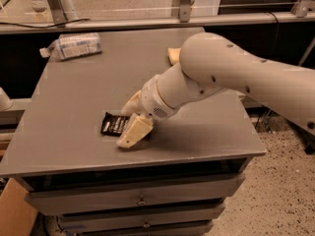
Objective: Move rxbar chocolate near blue plastic bottle
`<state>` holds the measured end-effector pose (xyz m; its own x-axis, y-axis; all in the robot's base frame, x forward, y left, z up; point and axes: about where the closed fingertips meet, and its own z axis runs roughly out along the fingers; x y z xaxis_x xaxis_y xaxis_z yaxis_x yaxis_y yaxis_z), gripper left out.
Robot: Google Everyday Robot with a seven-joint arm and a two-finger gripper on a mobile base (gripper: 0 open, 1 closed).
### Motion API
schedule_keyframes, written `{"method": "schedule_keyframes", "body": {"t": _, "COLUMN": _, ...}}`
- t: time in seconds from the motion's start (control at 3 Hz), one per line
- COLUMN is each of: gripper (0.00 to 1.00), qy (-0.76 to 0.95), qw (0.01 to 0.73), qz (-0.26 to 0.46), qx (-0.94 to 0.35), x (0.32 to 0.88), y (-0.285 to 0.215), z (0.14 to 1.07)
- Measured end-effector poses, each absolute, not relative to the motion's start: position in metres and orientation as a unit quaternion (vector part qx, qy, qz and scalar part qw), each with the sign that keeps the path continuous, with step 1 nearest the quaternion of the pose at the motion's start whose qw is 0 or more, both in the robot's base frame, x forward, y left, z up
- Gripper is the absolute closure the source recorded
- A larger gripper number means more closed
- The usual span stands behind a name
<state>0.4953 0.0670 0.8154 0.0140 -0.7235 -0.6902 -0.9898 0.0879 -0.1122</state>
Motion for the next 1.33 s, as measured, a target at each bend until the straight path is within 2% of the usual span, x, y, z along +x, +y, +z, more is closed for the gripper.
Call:
{"method": "schedule_keyframes", "body": {"t": 0.33, "gripper": 1.0, "qy": 0.669, "qw": 0.311, "qz": 0.214, "qx": -0.64, "x": 0.495, "y": 0.067, "z": 0.818}}
{"method": "schedule_keyframes", "body": {"t": 0.67, "gripper": 1.0, "qy": 0.669, "qw": 0.311, "qz": 0.214, "qx": -0.64, "x": 0.495, "y": 0.067, "z": 0.819}}
{"method": "schedule_keyframes", "body": {"t": 1.33, "gripper": 1.0, "qy": 0.648, "qw": 0.404, "qz": 0.163, "qx": -0.624, "x": 0.528, "y": 0.039, "z": 0.918}}
